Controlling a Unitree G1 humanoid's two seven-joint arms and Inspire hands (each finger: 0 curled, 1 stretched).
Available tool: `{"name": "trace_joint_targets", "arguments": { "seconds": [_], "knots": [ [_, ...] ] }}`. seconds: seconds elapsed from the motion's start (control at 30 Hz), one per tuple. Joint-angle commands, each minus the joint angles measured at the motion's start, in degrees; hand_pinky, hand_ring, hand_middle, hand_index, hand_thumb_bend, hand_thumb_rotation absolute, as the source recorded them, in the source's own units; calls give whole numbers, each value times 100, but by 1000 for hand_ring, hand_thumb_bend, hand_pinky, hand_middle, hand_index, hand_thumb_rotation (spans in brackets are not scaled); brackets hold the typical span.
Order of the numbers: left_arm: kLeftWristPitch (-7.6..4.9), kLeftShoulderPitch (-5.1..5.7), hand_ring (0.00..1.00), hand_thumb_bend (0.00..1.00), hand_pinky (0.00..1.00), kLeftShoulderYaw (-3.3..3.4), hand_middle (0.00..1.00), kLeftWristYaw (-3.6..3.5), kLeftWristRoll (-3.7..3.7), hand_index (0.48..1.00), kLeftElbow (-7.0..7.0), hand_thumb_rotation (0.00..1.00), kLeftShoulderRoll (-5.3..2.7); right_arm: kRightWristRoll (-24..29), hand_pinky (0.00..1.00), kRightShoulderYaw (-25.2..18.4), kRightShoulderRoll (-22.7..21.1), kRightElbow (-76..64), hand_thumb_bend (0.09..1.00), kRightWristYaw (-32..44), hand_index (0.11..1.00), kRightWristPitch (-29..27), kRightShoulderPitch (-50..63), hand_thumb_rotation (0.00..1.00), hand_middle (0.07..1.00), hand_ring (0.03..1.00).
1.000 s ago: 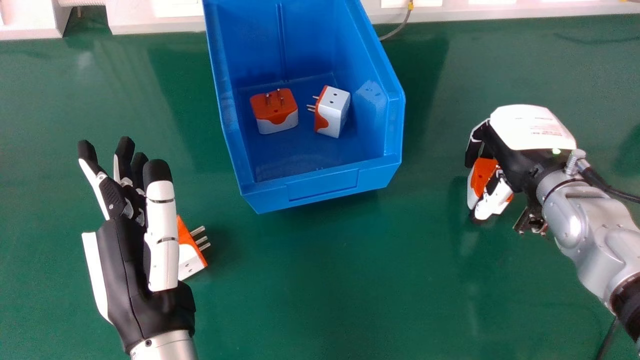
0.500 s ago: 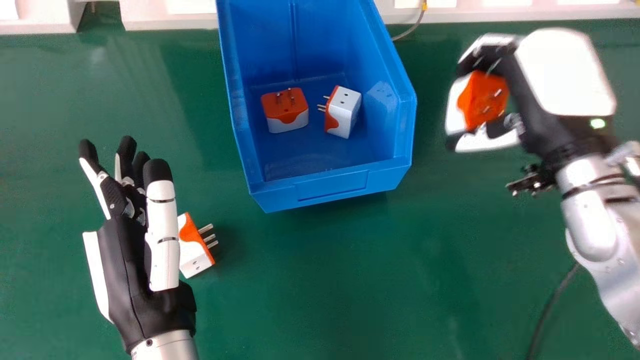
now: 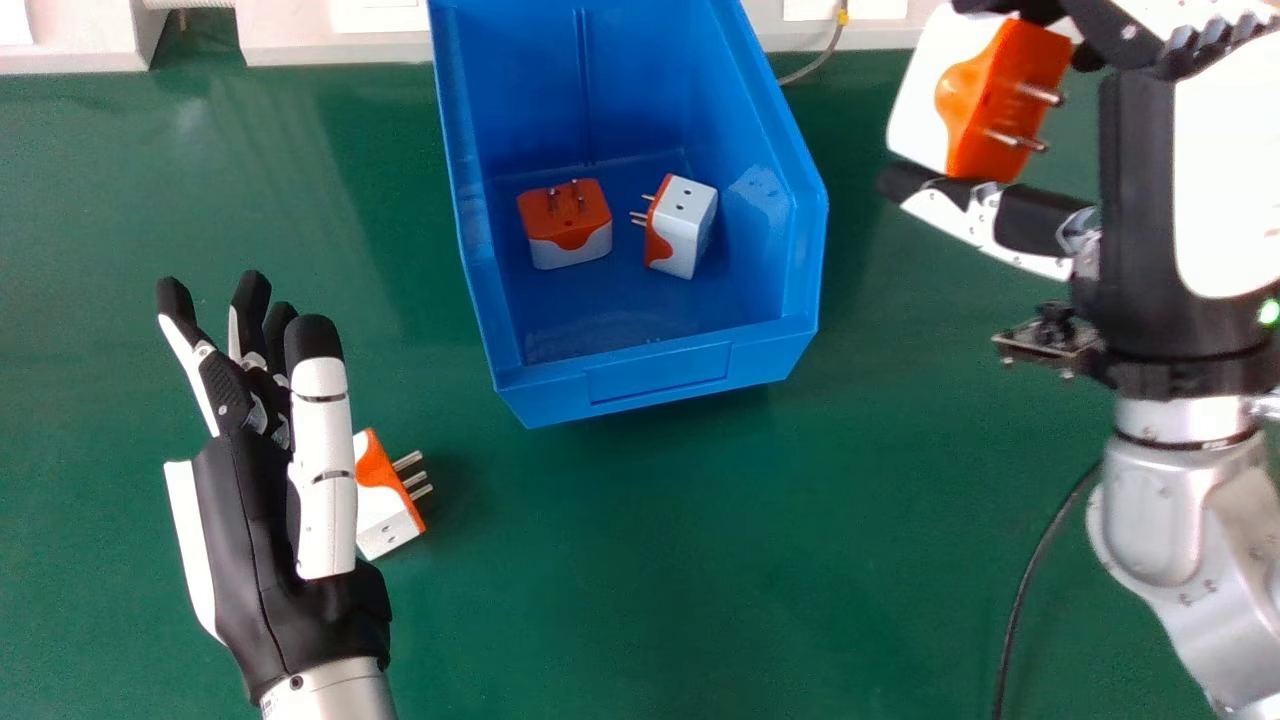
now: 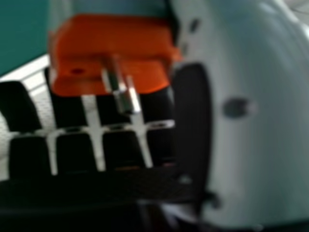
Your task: Pick all objects and put in blue box
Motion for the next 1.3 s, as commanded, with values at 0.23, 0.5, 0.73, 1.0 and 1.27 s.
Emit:
{"name": "trace_joint_targets", "arguments": {
  "seconds": [0.23, 0.5, 0.73, 1.0, 1.27],
  "knots": [
    [53, -178, 952, 537, 912, 18, 962, 52, 108, 957, -188, 706, -434, -500, 335, 723, 851, -228, 501, 41, 465, -124, -796, 0, 505, 425],
    [-14, -163, 952, 551, 913, 32, 963, 49, 136, 957, -131, 713, -422, -634, 334, 1486, 1245, 1745, 499, 87, 482, -413, -1821, 0, 518, 433],
    [-38, -152, 957, 557, 917, 60, 967, 56, 133, 955, -109, 721, -426, -571, 347, 1902, 1399, 3515, 499, 518, 484, -214, -2700, 0, 512, 453],
    [-71, -103, 955, 536, 913, 84, 966, 45, 176, 955, -105, 749, -412, -433, 366, 1955, 1502, 4110, 499, 776, 501, 327, -2856, 0, 510, 466],
    [-90, -106, 954, 536, 912, 88, 963, 49, 212, 954, -87, 748, -426, -615, 655, 2025, 1475, 3539, 845, 656, 790, 1144, -2544, 58, 894, 819]
  ]
}}
